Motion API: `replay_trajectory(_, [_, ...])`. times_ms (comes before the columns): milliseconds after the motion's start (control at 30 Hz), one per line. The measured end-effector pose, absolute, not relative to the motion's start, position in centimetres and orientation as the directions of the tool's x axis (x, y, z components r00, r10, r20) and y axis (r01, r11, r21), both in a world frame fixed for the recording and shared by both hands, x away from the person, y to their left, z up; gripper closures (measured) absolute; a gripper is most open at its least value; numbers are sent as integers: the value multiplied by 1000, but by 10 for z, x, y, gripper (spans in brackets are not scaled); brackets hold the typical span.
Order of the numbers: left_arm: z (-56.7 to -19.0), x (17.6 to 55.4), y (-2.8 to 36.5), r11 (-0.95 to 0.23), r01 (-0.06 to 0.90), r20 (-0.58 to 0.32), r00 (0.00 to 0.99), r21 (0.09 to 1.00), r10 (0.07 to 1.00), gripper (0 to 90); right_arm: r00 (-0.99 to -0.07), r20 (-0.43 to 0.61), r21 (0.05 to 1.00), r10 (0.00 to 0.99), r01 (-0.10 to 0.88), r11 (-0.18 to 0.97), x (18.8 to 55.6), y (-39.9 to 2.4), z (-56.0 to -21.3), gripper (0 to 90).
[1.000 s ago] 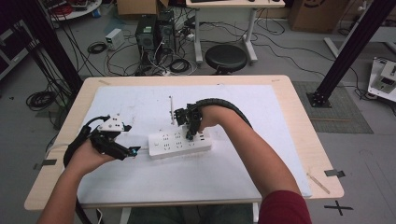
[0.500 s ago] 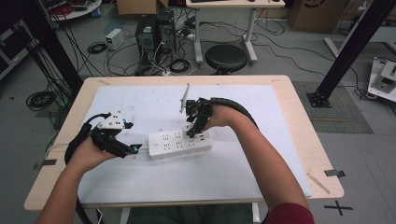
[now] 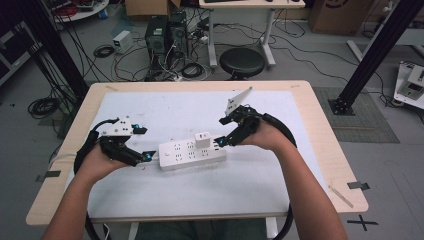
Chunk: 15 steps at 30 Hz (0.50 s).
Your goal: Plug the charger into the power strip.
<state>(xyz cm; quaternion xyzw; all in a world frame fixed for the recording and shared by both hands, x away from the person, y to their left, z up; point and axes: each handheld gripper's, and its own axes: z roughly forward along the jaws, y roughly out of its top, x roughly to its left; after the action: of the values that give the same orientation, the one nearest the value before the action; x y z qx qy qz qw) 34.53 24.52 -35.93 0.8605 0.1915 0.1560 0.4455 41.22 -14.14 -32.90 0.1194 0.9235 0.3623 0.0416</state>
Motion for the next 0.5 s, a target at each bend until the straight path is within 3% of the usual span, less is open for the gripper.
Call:
replay_trajectory(267, [-363, 345, 251, -483, 177, 88, 875, 858, 477, 152, -941, 10, 771, 337, 222, 596, 387, -177, -326, 197])
replay_trajectory(500, [-365, 346, 249, -476, 170, 88, 876, 863, 474, 152, -927, 20, 799, 375, 240, 552, 376, -197, -336, 197])
